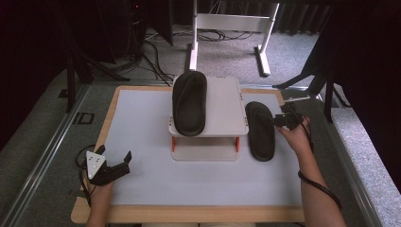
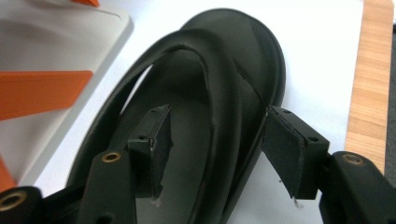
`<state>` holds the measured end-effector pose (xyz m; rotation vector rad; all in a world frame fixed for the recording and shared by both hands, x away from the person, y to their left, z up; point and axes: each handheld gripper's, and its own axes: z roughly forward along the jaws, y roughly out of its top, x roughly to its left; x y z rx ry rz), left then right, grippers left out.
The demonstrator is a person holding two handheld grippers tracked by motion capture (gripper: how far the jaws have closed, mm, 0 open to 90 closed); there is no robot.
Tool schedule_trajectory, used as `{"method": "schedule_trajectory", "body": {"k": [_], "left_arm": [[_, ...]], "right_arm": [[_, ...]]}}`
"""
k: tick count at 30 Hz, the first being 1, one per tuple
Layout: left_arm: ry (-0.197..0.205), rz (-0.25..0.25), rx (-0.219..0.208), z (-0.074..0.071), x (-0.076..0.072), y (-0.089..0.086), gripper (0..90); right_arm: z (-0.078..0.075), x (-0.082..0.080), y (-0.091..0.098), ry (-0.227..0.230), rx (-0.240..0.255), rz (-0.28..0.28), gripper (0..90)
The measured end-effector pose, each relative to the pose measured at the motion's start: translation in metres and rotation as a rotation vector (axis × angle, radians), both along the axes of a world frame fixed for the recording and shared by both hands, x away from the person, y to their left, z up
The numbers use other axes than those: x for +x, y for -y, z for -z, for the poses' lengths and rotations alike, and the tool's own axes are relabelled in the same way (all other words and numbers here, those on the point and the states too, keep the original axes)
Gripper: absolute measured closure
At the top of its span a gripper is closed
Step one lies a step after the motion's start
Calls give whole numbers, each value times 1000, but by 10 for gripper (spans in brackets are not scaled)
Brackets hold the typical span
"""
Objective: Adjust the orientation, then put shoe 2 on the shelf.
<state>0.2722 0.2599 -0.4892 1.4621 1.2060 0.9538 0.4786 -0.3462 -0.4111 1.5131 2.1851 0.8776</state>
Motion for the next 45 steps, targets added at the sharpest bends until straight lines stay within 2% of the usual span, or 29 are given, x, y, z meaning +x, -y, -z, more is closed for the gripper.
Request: {"method": "schedule_trajectory", "body": {"k": [6,11,12,14,19,21,24,30,34,40,45], "left_arm": [[0,0,1,0,0,0,7],[-3,-2,5,0,0,1,8],[-4,-3,8,0,0,1,8],[-3,-2,15,0,0,1,8],[-4,-2,14,0,0,1,8],[-5,-3,14,0,0,1,8],[-4,-6,16,0,0,2,8],[-4,-8,15,0,0,2,8],[-3,-8,14,0,0,1,8],[-5,-10,8,0,0,1,8],[-1,-4,2,0,0,1,8]], "right_arm": [[3,10,-1,-33,-17,15,475],[5,18,-4,-72,-48,22,559],[6,19,-4,-79,-63,29,611],[6,21,-6,-87,-69,15,635],[11,28,-11,-167,-78,11,655],[14,30,-11,-211,-76,21,694],[14,32,-11,-232,-66,40,716],[11,33,-13,-264,-81,56,731],[6,32,-12,-256,-97,66,732],[-6,28,-10,-280,-68,95,737],[-16,25,-8,-280,-67,118,740]]}}
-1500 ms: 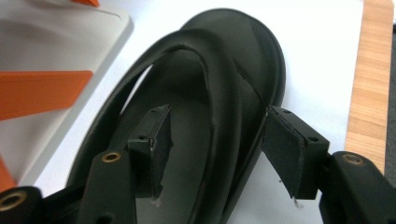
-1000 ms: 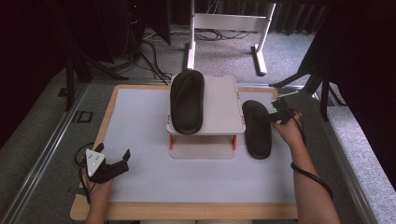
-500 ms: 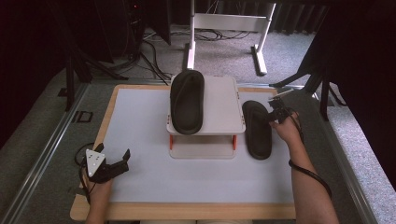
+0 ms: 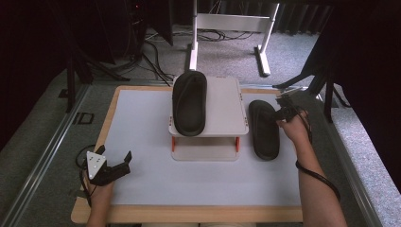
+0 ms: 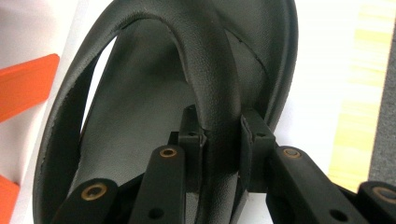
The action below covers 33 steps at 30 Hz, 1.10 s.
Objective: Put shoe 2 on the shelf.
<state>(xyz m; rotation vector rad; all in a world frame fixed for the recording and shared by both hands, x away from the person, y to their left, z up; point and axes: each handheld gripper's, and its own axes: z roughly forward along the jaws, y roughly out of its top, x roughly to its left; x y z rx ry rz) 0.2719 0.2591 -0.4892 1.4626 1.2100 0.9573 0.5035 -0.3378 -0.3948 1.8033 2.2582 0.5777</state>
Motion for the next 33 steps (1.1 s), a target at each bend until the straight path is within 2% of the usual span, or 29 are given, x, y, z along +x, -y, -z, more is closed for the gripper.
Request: {"method": "schedule_trajectory", "body": {"k": [13,20,25,33], "left_arm": [[-2,3,-3,0,0,0,8],[2,11,-4,0,0,0,8],[0,11,-8,0,0,0,8],[-3,16,-11,0,0,0,8]], "right_arm": [[-40,-11,4,46,32,49,746],[-62,-14,4,43,29,56,748],[-80,-17,-1,60,27,47,751],[-116,-20,-9,60,60,78,752]]}}
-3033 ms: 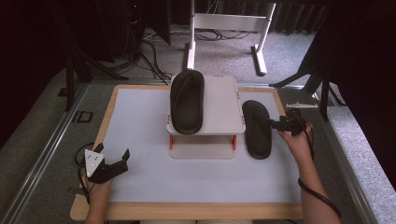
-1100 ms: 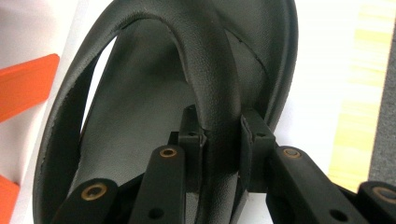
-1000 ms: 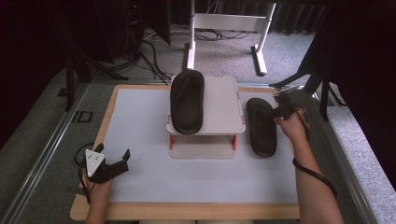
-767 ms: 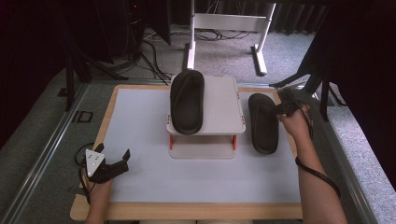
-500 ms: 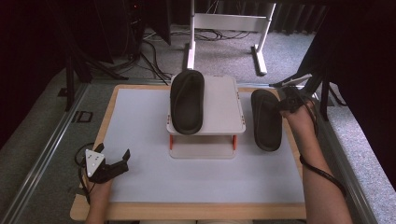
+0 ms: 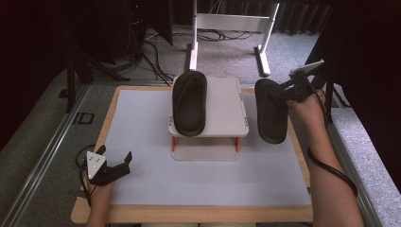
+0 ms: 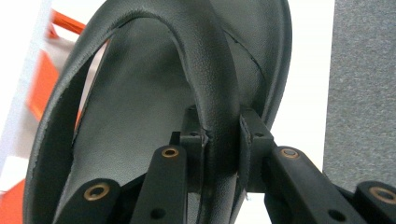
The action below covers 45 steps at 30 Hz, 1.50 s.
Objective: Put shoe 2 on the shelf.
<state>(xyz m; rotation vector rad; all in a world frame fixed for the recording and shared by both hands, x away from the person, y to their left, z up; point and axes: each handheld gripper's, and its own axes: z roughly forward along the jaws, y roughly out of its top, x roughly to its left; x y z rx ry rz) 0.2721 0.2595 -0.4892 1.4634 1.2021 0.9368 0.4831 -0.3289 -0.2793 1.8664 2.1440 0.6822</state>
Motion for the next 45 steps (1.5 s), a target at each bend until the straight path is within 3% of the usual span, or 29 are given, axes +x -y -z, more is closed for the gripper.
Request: {"method": "schedule_trajectory", "body": {"k": [7,21,45], "left_arm": [[-3,3,3,0,0,0,8],[-5,4,1,0,0,0,8],[-7,13,4,0,0,0,8]], "right_arm": [[-23,-4,-8,33,-5,-7,752],[-47,-6,-41,61,-7,-60,751],[-42,1,-112,29,6,-144,751]]}}
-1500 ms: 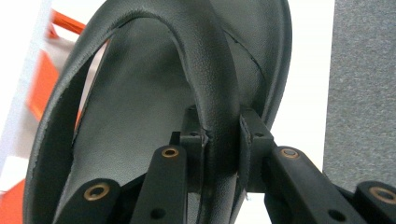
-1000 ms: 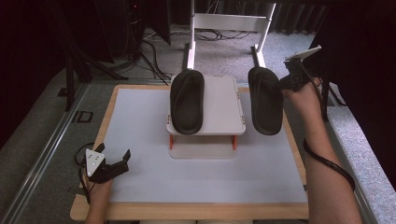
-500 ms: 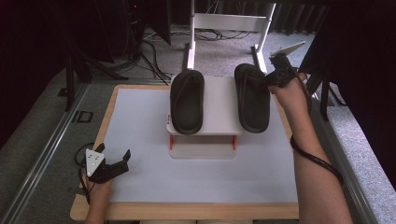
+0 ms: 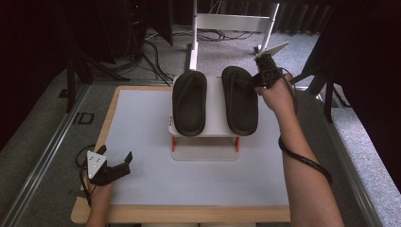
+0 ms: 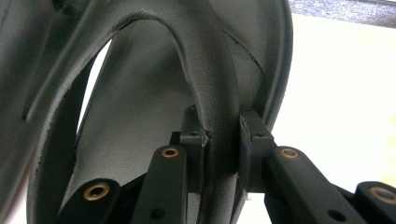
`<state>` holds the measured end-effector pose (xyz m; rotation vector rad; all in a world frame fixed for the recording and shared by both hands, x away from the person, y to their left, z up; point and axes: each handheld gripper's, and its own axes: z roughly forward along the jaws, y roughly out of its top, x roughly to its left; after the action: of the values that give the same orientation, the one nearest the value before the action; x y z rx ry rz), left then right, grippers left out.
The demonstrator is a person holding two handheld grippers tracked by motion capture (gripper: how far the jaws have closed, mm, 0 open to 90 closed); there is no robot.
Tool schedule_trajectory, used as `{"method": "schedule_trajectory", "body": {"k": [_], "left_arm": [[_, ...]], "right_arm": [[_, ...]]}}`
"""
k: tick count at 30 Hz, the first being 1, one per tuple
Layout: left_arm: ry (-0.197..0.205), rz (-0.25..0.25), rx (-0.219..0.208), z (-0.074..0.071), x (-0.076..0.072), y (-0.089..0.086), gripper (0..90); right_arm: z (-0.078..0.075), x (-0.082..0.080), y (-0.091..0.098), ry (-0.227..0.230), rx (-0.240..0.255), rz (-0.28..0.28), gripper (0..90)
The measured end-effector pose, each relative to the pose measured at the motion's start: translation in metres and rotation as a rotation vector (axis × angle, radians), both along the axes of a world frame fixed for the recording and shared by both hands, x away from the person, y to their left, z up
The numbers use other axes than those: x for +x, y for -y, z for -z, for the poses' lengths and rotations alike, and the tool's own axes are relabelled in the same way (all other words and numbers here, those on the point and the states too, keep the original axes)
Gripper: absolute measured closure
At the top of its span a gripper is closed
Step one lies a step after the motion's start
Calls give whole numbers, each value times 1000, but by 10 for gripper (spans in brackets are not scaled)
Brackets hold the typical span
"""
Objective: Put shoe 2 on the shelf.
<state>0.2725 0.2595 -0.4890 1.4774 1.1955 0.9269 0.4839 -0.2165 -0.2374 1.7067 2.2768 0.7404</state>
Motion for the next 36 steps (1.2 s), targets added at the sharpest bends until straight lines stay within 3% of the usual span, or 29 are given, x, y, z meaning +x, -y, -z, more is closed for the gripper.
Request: {"method": "schedule_trajectory", "body": {"k": [7,16,30,36], "left_arm": [[1,1,-5,0,0,0,8],[0,4,-5,0,0,-1,8],[-1,10,-5,0,0,-1,8],[-3,10,-2,0,0,0,8]], "right_arm": [[3,0,-16,-17,34,-18,752],[8,1,-36,-39,17,-29,752],[20,7,-44,-66,-16,-8,752],[21,6,-47,-67,1,-11,738]]}}
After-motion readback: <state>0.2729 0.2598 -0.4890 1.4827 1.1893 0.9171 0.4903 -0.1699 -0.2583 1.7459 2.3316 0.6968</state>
